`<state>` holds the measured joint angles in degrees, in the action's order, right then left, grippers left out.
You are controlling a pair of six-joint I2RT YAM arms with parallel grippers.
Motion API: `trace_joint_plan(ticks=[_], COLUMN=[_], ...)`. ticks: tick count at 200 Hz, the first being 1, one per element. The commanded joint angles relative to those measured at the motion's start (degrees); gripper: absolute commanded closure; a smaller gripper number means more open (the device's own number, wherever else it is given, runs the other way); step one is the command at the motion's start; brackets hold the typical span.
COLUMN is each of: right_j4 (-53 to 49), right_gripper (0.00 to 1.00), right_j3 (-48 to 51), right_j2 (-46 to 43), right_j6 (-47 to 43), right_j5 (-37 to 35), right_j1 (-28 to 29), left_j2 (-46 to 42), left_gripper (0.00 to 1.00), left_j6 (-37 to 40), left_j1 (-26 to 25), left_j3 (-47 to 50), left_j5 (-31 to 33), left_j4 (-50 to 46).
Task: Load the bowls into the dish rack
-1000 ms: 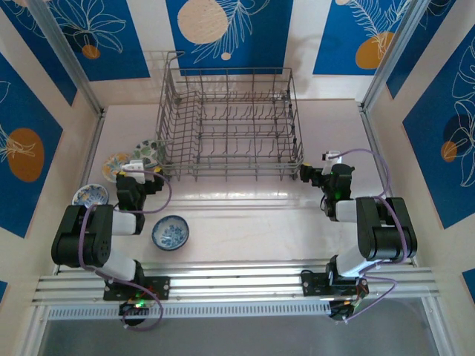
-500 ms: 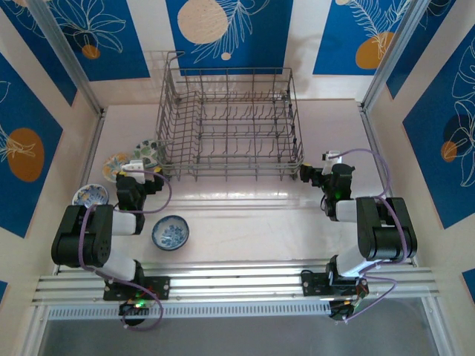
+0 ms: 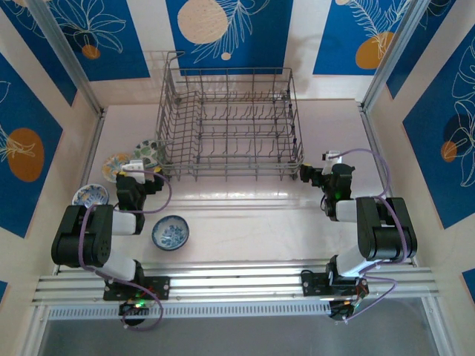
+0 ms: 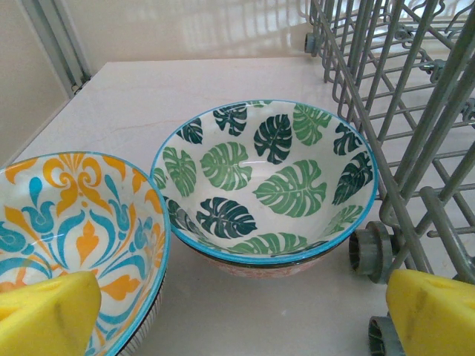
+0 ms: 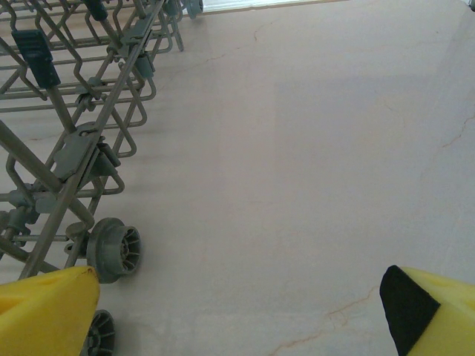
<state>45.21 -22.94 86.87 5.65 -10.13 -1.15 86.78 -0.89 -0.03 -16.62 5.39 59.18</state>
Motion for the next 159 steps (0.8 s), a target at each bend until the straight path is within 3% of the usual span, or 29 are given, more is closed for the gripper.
trace_joint_plan(ticks=[1,40,63,83,130,159], right_j4=[1.58,-4.52,-5.66,-13.27,-32.67,-45.15], right_gripper=[0.01,0.01,0.01,0.01,0.00,0.00], right_j3=[-0.06,-0.55,1.04,0.50,-4.16,-11.56], right_j2=[-1.03,-7.99,-12.52,-19.00,-34.25,-36.85], right_j6=[0.57,0.93,2.61,4.68,5.62,4.98], right_j5=[3.74,-1.74,-4.70,-3.71,-4.25,1.56], right_j1=[1.49,2.83,2.60,2.33,2.24,2.38], left_j2=[1.85,-2.75,-7.66,-13.75,-29.57,-39.39], left_gripper=[0.01,0.01,0.01,0.01,0.01,0.01], left_j6=[2.58,1.68,1.29,0.45,0.58,-0.91], left_j1=[-2.80,-2.69,-2.63,-2.60,-2.60,-2.60], left_j3=[-2.33,-0.34,-0.34,-0.81,-6.71,-11.27], left_j5=[-3.54,-1.84,-0.63,1.93,3.48,4.44], left_j4=[-1.41,-1.52,-5.74,-11.36,-36.16,-53.23])
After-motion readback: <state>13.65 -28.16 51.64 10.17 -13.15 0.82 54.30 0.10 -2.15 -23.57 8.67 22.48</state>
